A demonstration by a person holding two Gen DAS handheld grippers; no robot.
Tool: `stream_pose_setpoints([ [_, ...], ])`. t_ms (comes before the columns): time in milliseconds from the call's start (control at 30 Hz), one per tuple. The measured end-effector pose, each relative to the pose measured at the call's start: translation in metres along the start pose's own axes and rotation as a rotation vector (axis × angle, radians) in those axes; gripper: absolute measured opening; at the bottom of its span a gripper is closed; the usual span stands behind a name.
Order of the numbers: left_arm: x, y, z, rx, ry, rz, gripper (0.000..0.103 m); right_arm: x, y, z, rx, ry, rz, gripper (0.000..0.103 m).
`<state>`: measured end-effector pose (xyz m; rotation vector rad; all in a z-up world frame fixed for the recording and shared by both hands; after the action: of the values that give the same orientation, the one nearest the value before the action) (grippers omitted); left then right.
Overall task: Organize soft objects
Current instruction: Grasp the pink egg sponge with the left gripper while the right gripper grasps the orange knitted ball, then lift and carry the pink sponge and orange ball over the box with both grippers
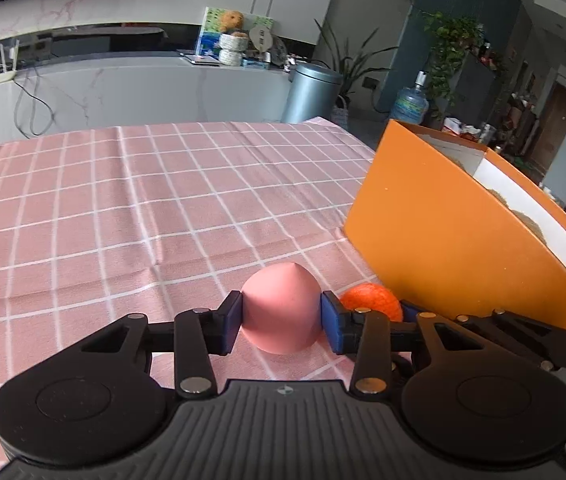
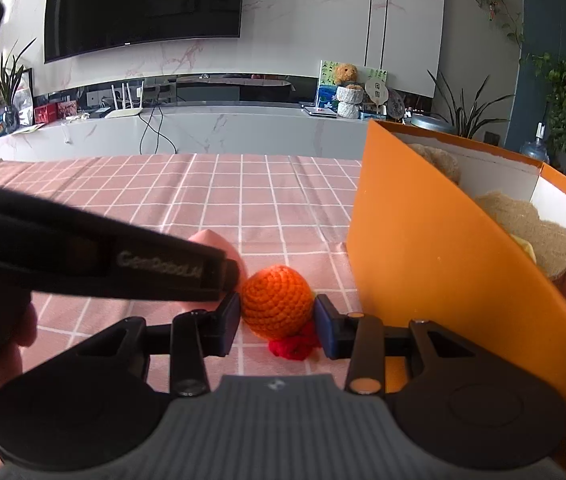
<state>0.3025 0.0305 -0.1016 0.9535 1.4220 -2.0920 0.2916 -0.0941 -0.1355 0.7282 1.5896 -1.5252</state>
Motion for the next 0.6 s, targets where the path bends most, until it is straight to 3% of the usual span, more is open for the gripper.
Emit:
stream_pose_setpoints([
  [600,0.01,-0.091,-0.004,-0.097,-0.053,0.076,0.048,-0.015,-0.069,-0.012,-0.07,-0.004,0.088,0.04],
])
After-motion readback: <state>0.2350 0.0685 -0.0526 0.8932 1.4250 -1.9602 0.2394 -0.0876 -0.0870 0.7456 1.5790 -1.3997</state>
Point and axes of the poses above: each gripper's, at about its wrist camera, not at the fingertips, and y roughly the way its jaws point, z to its right, x to its underside, the point moved 5 cm from there along y, roughly the way its jaws point
